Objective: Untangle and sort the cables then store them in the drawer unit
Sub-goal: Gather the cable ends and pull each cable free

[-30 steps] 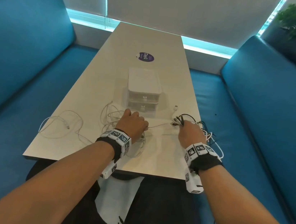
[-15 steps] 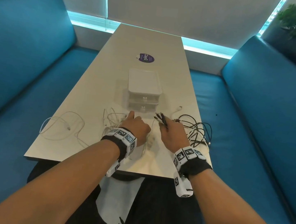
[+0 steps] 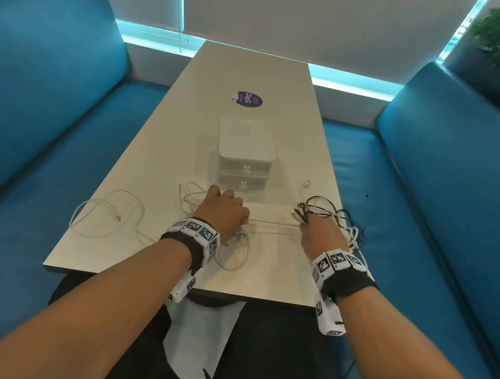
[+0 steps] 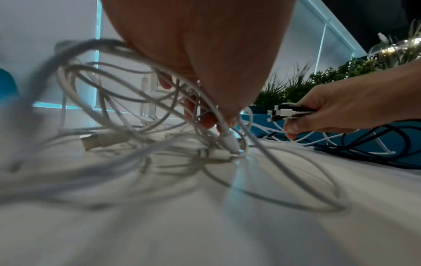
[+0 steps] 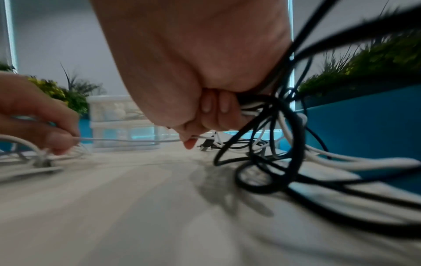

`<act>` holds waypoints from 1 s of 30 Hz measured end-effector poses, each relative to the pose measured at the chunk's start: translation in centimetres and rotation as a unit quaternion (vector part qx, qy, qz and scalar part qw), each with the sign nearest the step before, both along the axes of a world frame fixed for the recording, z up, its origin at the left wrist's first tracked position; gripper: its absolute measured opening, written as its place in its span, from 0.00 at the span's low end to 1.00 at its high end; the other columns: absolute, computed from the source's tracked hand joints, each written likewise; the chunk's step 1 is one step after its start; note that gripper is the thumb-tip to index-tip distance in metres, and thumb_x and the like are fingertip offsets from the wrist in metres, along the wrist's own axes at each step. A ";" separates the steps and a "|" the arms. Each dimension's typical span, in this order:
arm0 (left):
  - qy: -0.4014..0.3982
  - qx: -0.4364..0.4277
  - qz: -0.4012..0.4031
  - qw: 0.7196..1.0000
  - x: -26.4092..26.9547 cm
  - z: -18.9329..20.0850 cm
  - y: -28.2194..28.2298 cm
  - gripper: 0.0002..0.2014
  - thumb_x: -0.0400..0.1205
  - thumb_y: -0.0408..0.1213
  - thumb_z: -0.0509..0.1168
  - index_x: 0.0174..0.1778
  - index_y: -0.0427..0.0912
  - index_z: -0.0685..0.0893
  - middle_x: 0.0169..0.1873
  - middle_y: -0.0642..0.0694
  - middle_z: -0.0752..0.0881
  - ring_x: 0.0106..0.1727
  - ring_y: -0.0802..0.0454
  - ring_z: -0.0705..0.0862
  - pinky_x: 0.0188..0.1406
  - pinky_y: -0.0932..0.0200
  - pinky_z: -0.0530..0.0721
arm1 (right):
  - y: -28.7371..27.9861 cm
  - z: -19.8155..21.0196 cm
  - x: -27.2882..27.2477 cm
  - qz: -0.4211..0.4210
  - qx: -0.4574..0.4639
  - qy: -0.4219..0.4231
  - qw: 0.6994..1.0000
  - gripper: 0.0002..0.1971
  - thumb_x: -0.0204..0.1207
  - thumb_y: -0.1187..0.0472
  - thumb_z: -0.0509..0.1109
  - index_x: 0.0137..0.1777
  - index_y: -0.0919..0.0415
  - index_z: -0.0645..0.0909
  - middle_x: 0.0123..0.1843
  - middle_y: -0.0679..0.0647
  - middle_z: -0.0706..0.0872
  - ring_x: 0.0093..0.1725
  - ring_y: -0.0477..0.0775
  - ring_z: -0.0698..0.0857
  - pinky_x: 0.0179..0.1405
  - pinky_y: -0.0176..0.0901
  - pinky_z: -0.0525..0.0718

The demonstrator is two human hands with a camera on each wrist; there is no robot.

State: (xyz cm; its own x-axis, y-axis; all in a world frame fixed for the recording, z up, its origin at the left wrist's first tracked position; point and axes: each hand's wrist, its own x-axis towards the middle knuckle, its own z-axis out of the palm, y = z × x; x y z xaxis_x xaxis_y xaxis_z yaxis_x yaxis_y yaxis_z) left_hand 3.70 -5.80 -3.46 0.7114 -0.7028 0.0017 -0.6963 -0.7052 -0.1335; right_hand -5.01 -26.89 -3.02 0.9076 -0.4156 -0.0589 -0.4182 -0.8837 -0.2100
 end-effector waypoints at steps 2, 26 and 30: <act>0.002 0.008 -0.006 1.000 -0.2 0.0 -0.3 0.10 0.86 0.42 0.59 0.58 0.57 0.84 0.52 0.54 0.84 0.60 0.48 0.76 0.63 0.44 0.65 | -0.3 0.2 -0.4 -0.004 -0.015 -0.009 1.000 0.13 0.88 0.56 0.57 0.59 0.57 0.82 0.52 0.58 0.88 0.50 0.62 0.87 0.47 0.49 0.82; 0.018 -0.040 0.011 0.999 -0.5 -0.5 -1.2 0.15 0.90 0.44 0.52 0.57 0.53 0.85 0.51 0.52 0.85 0.57 0.46 0.78 0.63 0.43 0.66 | -0.5 -0.2 -1.0 -0.063 -0.010 -0.013 0.998 0.13 0.84 0.64 0.58 0.57 0.59 0.83 0.51 0.59 0.88 0.50 0.62 0.88 0.50 0.52 0.86; 0.014 -0.040 0.017 0.999 -0.7 -0.5 -1.5 0.15 0.90 0.44 0.52 0.55 0.53 0.85 0.48 0.52 0.86 0.56 0.45 0.78 0.62 0.43 0.66 | 0.5 -0.1 -0.8 -0.018 0.038 -0.054 0.998 0.13 0.87 0.56 0.57 0.57 0.58 0.83 0.50 0.58 0.88 0.48 0.63 0.87 0.50 0.52 0.86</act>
